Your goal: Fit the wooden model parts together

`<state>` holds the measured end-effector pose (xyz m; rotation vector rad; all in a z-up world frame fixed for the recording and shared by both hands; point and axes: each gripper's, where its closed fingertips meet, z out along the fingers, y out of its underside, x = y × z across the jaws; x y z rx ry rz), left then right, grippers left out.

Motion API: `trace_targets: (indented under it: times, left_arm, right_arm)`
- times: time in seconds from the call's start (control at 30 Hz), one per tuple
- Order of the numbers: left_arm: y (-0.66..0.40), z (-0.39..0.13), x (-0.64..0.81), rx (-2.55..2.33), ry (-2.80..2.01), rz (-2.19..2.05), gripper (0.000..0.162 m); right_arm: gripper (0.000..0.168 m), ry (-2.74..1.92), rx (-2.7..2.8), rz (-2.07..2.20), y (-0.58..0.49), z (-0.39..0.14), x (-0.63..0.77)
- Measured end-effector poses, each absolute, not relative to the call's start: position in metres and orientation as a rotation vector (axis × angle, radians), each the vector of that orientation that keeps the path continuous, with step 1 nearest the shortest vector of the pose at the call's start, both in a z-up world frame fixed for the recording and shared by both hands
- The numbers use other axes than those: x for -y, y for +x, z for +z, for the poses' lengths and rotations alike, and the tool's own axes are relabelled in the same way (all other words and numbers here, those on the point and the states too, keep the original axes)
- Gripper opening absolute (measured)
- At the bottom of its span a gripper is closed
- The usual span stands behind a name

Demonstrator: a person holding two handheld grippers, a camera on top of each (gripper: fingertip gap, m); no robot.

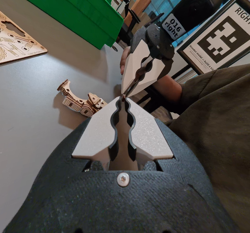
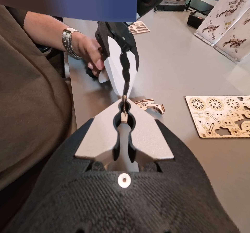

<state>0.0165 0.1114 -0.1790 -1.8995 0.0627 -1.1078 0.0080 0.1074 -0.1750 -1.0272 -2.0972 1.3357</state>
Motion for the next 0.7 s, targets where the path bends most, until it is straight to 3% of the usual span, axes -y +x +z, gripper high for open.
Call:
trace_targets:
  times: [0.1,0.23,0.7]
  left_arm:
    - [0.017,-0.175,-0.112,-0.021,-1.874,-1.18,0.001]
    - [0.012,-0.164,-0.116,0.193,-1.741,-1.417,0.0]
    - [0.007,-0.159,-0.113,0.251,-1.682,-1.554,0.0]
  right_arm:
    - [0.015,-0.974,2.014,1.289,0.001,-0.167,-0.112]
    - [0.022,-0.791,1.929,1.114,-0.002,-0.152,-0.115]
    - [0.009,-0.674,1.99,0.977,0.001,-0.161,-0.109]
